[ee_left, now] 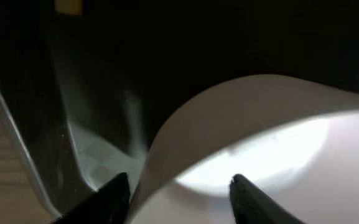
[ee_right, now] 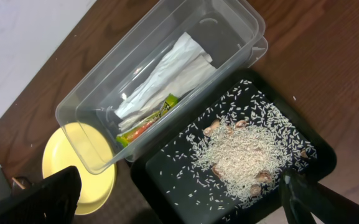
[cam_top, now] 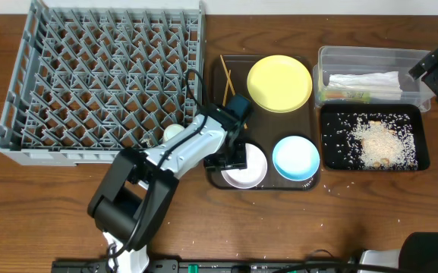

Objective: Sort waste into correct bins and load items into the dishwasher
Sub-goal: 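Lift the white plate with the left gripper and carry it to the rack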

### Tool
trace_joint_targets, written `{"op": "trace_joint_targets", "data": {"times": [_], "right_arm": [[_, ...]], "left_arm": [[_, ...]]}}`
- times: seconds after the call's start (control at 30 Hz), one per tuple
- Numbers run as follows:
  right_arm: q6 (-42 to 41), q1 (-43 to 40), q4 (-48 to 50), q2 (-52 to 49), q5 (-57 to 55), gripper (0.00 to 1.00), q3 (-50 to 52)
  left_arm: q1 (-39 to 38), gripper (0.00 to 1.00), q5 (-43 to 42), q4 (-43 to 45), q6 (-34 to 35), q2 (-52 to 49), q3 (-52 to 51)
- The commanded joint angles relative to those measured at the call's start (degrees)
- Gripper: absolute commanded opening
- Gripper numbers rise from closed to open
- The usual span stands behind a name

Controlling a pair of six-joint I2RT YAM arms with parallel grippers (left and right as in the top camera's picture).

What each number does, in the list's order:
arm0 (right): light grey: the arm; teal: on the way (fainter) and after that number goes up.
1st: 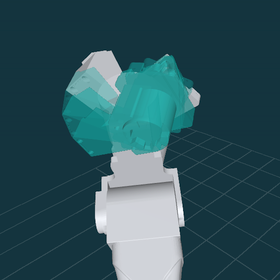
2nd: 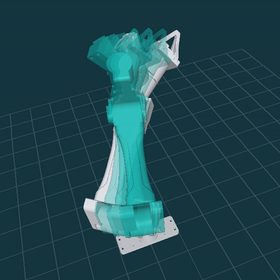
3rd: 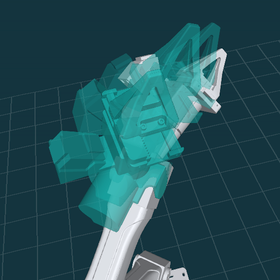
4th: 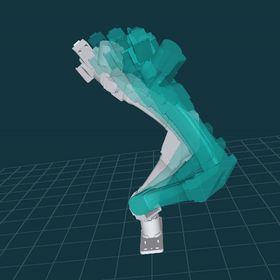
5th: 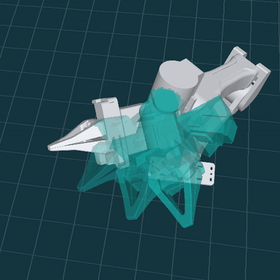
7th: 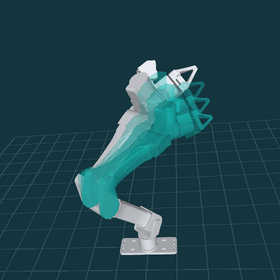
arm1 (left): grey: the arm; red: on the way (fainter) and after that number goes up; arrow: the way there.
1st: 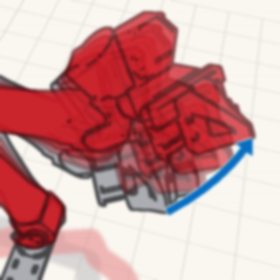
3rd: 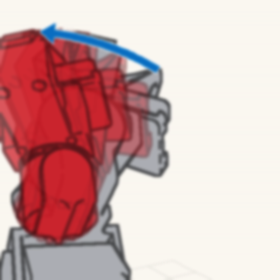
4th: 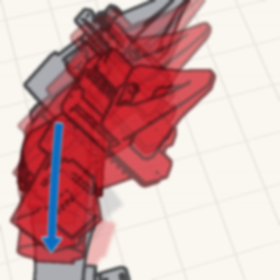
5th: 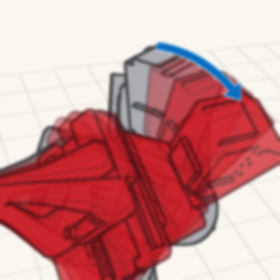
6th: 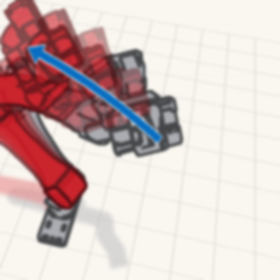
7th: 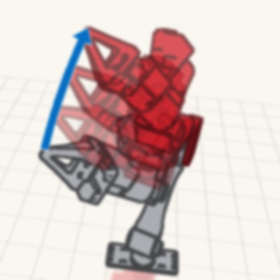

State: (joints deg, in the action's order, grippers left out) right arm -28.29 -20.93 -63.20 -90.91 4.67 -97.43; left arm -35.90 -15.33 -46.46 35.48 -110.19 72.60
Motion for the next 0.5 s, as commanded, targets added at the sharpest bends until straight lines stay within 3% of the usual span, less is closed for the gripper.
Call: {"op": "trace_joint_targets", "data": {"times": [0.0,0.07,0.27,0.47], "right_arm": [[-0.81,-0.04,-0.07,-0.15,0.04,0.99,-0.07],[-0.83,-0.04,-0.07,-0.15,0.04,0.99,-0.07],[-0.81,-0.04,-0.07,-0.15,0.04,0.99,-0.07],[-0.81,-0.04,-0.07,-0.15,0.04,0.99,-0.07]], "left_arm": [[-0.02,0.38,-0.04,-0.11,1.73,-0.87,0.02],[-0.02,0.09,-0.02,-0.17,1.70,-0.87,0.02],[0.17,0.07,-0.07,-0.11,1.57,0.50,0.13],[1.68,0.07,-1.16,-0.79,-3.58,6.97,2.12]]}}
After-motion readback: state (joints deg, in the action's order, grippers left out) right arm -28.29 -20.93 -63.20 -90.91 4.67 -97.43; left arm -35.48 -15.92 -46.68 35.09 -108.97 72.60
